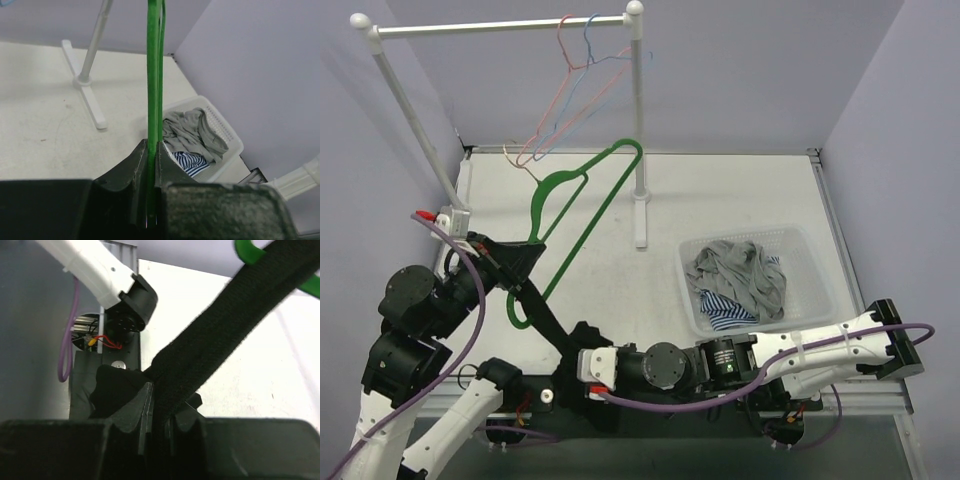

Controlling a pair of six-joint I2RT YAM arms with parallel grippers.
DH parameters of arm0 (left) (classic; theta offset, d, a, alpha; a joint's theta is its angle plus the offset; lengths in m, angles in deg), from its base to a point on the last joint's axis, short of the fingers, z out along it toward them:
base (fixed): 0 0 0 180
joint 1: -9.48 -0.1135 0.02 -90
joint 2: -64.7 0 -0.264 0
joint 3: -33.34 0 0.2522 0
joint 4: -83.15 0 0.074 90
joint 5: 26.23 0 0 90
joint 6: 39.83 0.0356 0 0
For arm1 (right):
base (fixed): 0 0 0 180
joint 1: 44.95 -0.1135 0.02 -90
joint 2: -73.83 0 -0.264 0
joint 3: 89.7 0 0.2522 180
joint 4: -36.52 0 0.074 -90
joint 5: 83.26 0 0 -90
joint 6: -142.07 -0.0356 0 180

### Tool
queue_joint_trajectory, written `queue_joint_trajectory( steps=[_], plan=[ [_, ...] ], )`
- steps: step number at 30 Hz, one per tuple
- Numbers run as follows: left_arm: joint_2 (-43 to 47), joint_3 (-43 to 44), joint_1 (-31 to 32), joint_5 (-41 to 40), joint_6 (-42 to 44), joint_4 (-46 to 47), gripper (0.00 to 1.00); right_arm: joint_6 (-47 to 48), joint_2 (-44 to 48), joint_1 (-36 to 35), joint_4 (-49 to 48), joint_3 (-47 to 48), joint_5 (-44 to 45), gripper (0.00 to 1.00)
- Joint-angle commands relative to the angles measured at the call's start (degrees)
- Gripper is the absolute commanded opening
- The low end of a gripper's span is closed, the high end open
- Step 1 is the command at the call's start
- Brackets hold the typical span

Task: Remove the tank top from the hanger

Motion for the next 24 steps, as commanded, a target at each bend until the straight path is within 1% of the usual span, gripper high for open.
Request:
queue_joint_trajectory(
  steps=[1, 2, 3, 4, 6, 7, 9, 10, 12, 13, 14, 15, 16, 17, 19, 22, 24],
  plan=[
    [5.8, -4.9, -1.0, -0.5, -2.8, 20.8, 0.0, -6.5, 4.9, 4.3, -9.7, -2.3, 4.7, 0.0],
    [6.5, -5.9, -1.0, 0.5, -3.5, 21.8, 0.0, -8.4, 5.5, 5.8, -12.7, -2.8, 4.8, 0.01],
    [7.5, -6.7, -1.0, 0.9, -4.1, 22.5, 0.0, -10.6, 6.0, 9.0, -15.8, -3.3, 5.2, 0.03],
    [7.9, -7.3, -1.0, 1.1, -5.0, 23.2, 0.0, -13.7, 6.6, 10.3, -21.5, -3.5, 5.2, 0.03],
    [8.8, -8.9, -1.0, 1.6, -6.4, 23.5, 0.0, -16.7, 6.1, 12.8, -25.6, -3.0, 4.9, 0.07],
    [9.1, -9.6, -1.0, 2.0, -6.9, 24.6, 0.0, -18.7, 4.8, 14.5, -27.6, -2.1, 4.5, 0.12],
    [10.2, -11.2, -1.0, 3.1, -8.0, 26.1, 0.0, -20.0, 2.4, 15.8, -29.5, 0.3, 6.1, 0.19],
    [10.6, -11.6, -1.0, 3.6, -8.4, 27.2, 0.0, -21.2, 1.7, 16.9, -31.5, 0.8, 8.0, 0.2],
    [11.3, -12.2, -1.0, 3.5, -9.1, 27.3, 0.0, -23.4, -0.4, 18.8, -33.8, 1.7, 8.5, 0.24],
    [11.4, -12.4, -1.0, 3.6, -9.2, 27.2, 0.0, -24.9, -1.0, 20.9, -36.1, 1.7, 8.7, 0.29],
    [11.5, -12.5, -1.0, 3.8, -9.2, 27.1, 0.0, -28.7, -1.5, 21.9, -37.4, 1.5, 7.7, 0.31],
    [11.9, -12.7, -1.0, 3.9, -9.3, 27.0, 0.0, -30.4, -2.3, 23.3, -40.4, 1.2, 6.5, 0.34],
    [12.1, -13.0, -0.9, 4.4, -9.4, 27.0, 0.0, -32.2, -2.8, 24.4, -42.1, 0.9, 5.1, 0.41],
    [12.4, -13.2, -1.0, 4.6, -9.4, 27.1, 0.0, -35.3, -3.3, 26.3, -43.6, 0.6, 2.7, 0.45],
    [13.3, -14.1, -1.0, 5.1, -9.9, 27.7, 0.0, -36.9, -4.7, 27.2, -45.8, 0.7, 1.6, 0.51],
    [14.4, -15.1, -0.9, 5.1, -10.6, 28.4, 0.0, -37.9, -5.8, 27.7, -46.3, 1.1, 2.5, 0.56],
    [14.7, -15.6, -1.0, 5.4, -10.9, 29.0, 0.0, -39.5, -6.7, 28.1, -47.4, 1.4, 1.9, 0.57]
  ],
)
